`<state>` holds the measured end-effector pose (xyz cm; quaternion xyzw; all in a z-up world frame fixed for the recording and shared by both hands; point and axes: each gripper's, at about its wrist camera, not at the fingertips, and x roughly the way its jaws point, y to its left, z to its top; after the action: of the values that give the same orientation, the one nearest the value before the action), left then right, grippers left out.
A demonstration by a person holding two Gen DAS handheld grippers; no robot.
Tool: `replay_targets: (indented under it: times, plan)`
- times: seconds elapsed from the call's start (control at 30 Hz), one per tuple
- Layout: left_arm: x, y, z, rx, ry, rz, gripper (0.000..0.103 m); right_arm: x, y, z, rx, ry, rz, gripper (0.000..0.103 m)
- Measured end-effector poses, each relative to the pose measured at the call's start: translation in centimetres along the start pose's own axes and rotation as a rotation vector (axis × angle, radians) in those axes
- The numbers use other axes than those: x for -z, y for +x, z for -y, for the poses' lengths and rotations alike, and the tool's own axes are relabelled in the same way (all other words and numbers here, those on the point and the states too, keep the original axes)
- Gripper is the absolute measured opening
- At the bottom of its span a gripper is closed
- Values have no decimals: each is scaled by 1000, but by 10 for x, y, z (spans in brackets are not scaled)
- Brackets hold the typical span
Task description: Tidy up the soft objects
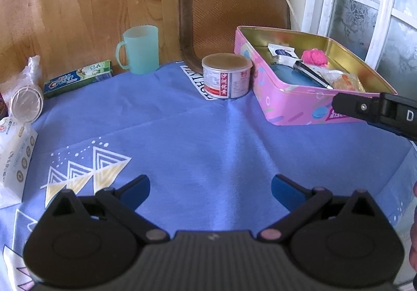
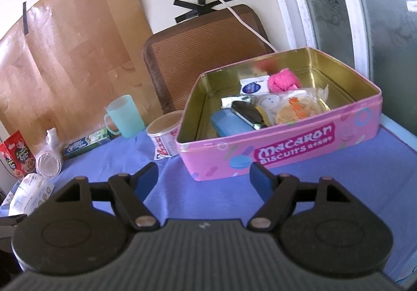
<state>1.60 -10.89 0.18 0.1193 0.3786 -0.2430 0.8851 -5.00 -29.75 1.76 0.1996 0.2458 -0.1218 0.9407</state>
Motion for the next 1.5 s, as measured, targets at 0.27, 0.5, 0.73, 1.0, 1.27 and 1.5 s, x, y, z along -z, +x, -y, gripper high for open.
replay_targets:
  times: [0.27, 0.5, 0.73, 1.0, 1.27, 1.5]
  plan:
    - [7, -7, -17, 9, -28, 19, 103, 3, 2, -20, -2, -43, -7, 79]
    - [10, -13, -19, 23, -25, 39, 103, 3, -3, -27, 6, -59, 2, 79]
    - [12, -17, -17, 32, -16, 49, 103, 4, -8, -28, 15, -60, 12, 79]
    - [13, -19, -17, 40, -9, 52, 103, 5, -12, -27, 24, -56, 18, 79]
    - [13, -20, -15, 44, -1, 56, 103, 5, -13, -27, 26, -55, 18, 79]
    - [13, -19, -12, 45, 8, 54, 103, 5, -12, -25, 27, -50, 17, 79]
